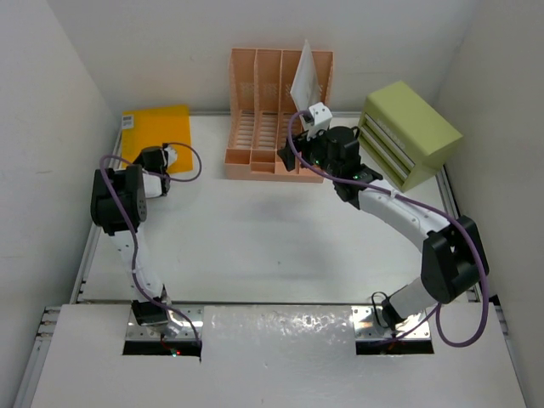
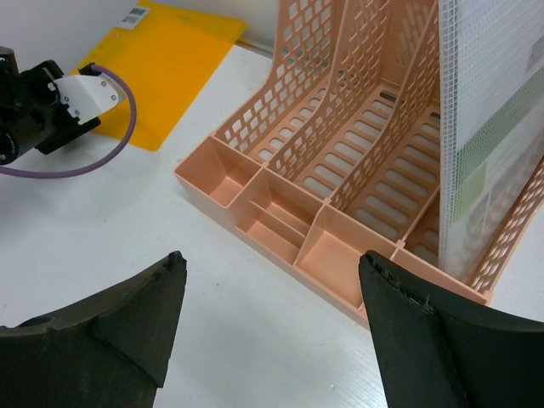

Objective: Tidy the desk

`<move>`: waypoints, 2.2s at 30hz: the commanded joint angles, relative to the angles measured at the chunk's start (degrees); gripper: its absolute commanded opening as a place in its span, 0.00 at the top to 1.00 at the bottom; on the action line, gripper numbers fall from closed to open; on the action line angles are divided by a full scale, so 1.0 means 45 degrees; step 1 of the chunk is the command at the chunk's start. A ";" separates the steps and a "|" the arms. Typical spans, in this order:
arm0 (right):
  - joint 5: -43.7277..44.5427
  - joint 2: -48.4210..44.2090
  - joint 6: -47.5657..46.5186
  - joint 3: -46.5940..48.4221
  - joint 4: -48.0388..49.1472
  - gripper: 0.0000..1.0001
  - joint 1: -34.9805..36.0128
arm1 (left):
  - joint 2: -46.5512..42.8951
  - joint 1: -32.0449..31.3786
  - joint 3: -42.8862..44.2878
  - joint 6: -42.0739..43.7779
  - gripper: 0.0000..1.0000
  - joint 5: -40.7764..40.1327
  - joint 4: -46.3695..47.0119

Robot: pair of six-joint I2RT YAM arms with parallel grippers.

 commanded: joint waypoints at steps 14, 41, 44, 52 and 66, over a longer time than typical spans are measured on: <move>-0.0203 -0.0192 -0.0085 0.0378 0.0514 0.20 0.0158 | 0.0607 0.0316 0.0524 0.0570 0.55 -0.0005 0.1632; -0.0437 -0.0934 -0.0476 -0.0287 0.0748 0.19 0.0178 | 0.2443 -0.0621 0.3023 0.1430 0.69 -0.0416 0.1733; -0.0437 -0.0973 -0.0515 -0.0345 0.0709 0.18 0.0158 | 0.2678 -0.0641 0.3298 0.1411 0.69 -0.0435 0.1126; -0.0515 -0.0779 -0.0418 -0.0190 0.0651 0.18 0.0178 | 0.0356 -0.0369 0.4075 -0.4101 0.63 0.2489 -0.2618; -0.0750 -0.1481 0.0051 -0.0853 0.0436 0.19 0.0217 | 0.3418 0.2582 1.1676 -1.4172 0.00 0.7184 -0.8581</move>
